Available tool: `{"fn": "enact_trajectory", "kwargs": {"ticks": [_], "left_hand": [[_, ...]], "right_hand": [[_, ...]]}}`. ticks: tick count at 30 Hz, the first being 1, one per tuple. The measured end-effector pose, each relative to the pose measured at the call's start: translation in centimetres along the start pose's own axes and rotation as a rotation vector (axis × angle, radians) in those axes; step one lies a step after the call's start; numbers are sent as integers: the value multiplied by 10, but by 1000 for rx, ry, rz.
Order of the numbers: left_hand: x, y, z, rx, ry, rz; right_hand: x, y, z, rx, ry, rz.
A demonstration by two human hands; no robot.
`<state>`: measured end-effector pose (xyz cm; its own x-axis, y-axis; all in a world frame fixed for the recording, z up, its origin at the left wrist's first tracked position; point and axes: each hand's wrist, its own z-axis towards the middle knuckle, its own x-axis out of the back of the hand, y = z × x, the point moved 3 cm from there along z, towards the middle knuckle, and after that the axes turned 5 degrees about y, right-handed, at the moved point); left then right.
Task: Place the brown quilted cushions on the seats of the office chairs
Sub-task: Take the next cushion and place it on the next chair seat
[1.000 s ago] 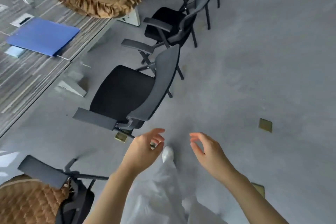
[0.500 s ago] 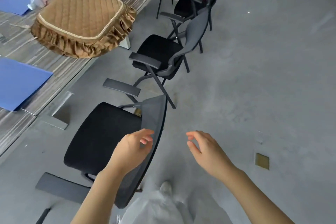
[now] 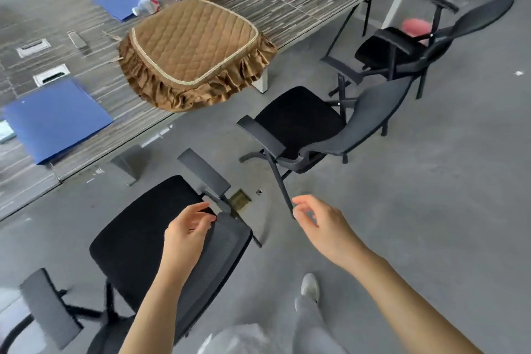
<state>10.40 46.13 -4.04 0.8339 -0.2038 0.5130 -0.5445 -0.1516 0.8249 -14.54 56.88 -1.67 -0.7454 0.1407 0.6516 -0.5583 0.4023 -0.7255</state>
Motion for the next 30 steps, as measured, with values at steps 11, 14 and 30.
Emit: {"fn": "enact_trajectory", "kwargs": {"ticks": [11, 14, 30], "left_hand": [[-71, 69, 39, 132, 210, -24], [-75, 77, 56, 116, 241, -14], [-37, 101, 346, 335, 383, -227]], "right_hand": [[74, 11, 164, 98, -203, -75], [74, -2, 193, 152, -204, -50], [22, -120, 481, 20, -275, 53]]}}
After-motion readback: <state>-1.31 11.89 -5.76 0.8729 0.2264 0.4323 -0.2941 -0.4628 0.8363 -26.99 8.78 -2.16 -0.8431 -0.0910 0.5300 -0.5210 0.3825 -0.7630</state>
